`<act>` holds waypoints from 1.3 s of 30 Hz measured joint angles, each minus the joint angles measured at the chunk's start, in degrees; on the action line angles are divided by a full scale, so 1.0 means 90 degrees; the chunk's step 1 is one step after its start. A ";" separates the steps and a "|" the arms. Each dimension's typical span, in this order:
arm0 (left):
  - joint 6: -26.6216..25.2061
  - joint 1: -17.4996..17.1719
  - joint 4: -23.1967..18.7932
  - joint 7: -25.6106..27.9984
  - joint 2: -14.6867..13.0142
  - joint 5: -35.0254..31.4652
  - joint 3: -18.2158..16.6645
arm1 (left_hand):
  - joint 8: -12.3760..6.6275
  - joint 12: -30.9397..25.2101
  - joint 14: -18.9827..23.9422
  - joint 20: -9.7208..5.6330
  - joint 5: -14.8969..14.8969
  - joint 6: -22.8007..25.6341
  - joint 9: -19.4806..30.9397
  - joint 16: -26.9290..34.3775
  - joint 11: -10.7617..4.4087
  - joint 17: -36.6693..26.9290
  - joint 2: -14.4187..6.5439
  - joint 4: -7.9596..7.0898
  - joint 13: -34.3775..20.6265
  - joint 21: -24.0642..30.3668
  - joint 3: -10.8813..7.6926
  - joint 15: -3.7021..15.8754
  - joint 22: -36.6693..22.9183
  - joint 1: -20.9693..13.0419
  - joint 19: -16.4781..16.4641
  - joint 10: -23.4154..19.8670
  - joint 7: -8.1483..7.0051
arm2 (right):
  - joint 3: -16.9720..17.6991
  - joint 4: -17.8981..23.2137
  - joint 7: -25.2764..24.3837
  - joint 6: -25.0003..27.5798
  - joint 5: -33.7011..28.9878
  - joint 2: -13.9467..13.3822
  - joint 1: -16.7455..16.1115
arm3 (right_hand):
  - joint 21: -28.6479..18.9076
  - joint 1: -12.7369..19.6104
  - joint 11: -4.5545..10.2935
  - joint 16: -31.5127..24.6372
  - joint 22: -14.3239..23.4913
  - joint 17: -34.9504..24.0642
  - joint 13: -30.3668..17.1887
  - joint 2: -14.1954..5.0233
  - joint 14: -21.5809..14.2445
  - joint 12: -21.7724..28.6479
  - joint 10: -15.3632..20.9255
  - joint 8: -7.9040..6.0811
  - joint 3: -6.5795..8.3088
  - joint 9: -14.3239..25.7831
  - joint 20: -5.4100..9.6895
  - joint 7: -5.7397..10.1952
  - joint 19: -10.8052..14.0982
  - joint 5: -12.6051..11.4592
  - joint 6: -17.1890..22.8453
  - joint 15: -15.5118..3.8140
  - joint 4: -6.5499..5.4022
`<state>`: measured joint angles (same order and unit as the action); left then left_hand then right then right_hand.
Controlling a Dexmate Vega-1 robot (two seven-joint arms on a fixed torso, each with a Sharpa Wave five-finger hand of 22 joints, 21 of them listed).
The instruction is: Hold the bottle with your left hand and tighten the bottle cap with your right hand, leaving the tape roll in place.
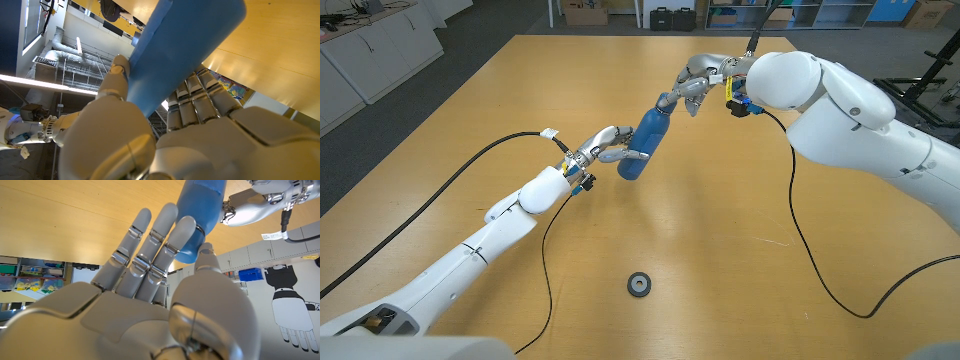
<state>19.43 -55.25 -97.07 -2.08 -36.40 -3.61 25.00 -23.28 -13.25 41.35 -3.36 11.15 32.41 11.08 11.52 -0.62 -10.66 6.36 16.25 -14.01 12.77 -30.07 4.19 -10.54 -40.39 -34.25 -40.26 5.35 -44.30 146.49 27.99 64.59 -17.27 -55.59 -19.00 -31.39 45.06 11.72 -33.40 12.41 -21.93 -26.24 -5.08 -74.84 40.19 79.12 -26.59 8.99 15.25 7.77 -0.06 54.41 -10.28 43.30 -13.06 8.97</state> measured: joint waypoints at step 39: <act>-0.0009 0.0068 -0.0070 -0.0054 0.0031 -0.0011 0.0032 | 0.0061 0.0018 -0.0001 0.0001 -0.0051 -0.0008 0.0012 -0.0034 -0.0020 -0.0016 -0.0033 -0.0034 -0.0041 0.0000 0.0034 -0.0001 0.0002 -0.0033 0.0001 -0.0045 -0.0011 | -0.1812 0.0168 0.0974 0.0768 -0.2090 0.0189 0.1005 | -0.0949 -0.1192 -0.0118 -0.0998 0.0028 -0.0961 -0.0979 -0.0177 -0.0661 0.1777 0.0342 -0.2574 -0.0402 -0.0410 0.0002 0.0421 0.0070 0.0015 0.2884 0.0031 -0.0960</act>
<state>19.34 -54.64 -97.70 -2.57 -36.12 -3.71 25.29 -22.73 -13.09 41.35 -3.35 10.69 32.34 11.18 11.21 -0.80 -10.81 6.07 15.94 -14.38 12.76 -29.76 4.17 -10.52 -40.68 -34.24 -40.66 5.25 -60.61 148.01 36.75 71.50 -36.08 -53.89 -9.96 -39.93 34.33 10.65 -42.39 12.66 -30.58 -35.05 -6.67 -80.79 56.18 82.19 -49.75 5.37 11.56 7.79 3.73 55.04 -10.14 69.26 -12.78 0.33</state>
